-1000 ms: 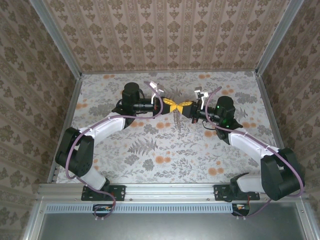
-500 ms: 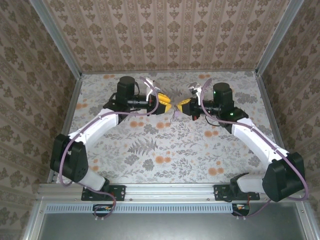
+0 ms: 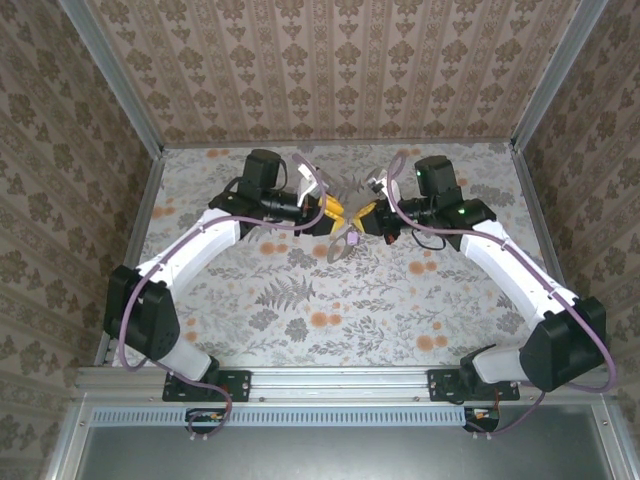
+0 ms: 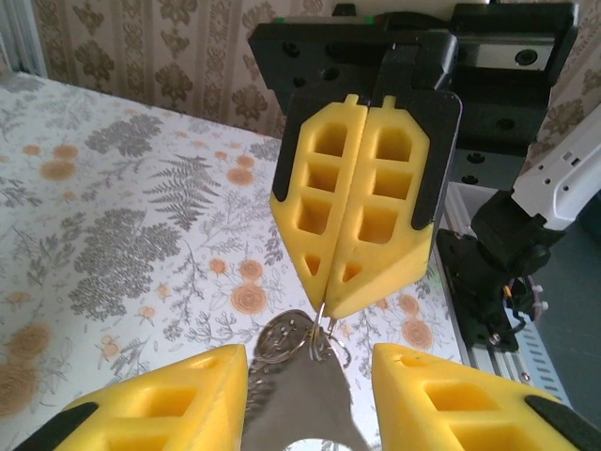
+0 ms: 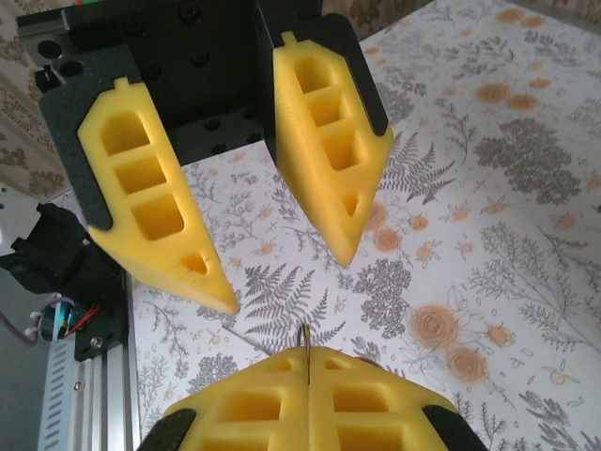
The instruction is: Put the keys on the keyring
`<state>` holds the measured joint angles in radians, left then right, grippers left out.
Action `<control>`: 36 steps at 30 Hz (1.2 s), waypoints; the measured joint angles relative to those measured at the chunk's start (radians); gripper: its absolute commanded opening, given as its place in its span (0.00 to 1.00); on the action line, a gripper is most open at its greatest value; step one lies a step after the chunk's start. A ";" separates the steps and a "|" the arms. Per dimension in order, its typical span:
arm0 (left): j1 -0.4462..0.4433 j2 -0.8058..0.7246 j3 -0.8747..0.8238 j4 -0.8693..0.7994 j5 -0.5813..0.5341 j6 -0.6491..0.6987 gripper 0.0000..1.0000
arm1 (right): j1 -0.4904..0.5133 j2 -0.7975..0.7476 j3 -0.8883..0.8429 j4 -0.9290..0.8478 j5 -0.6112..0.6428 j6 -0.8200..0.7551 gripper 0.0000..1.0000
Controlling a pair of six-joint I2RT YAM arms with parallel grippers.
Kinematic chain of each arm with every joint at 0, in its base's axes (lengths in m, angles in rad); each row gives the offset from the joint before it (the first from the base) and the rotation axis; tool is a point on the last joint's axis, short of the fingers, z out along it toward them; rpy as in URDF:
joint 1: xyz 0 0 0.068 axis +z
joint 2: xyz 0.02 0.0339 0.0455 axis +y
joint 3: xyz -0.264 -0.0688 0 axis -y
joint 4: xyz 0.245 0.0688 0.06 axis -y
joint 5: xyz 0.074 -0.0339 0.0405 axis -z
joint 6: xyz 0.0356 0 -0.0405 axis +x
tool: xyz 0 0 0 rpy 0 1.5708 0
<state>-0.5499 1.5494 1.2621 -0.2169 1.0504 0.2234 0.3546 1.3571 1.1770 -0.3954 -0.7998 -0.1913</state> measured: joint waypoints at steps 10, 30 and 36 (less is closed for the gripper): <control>-0.034 0.039 0.040 -0.045 0.001 0.029 0.38 | 0.003 0.000 0.000 -0.006 -0.014 -0.016 0.00; -0.041 0.062 0.056 -0.049 0.038 0.040 0.00 | 0.002 0.000 0.000 0.002 -0.018 -0.008 0.00; -0.042 0.058 0.013 0.045 0.039 -0.003 0.00 | -0.014 -0.009 -0.039 0.073 0.008 0.053 0.36</control>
<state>-0.5915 1.6077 1.2755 -0.1719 1.0889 0.2203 0.3405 1.3479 1.1378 -0.3222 -0.7921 -0.1383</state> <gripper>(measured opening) 0.053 0.293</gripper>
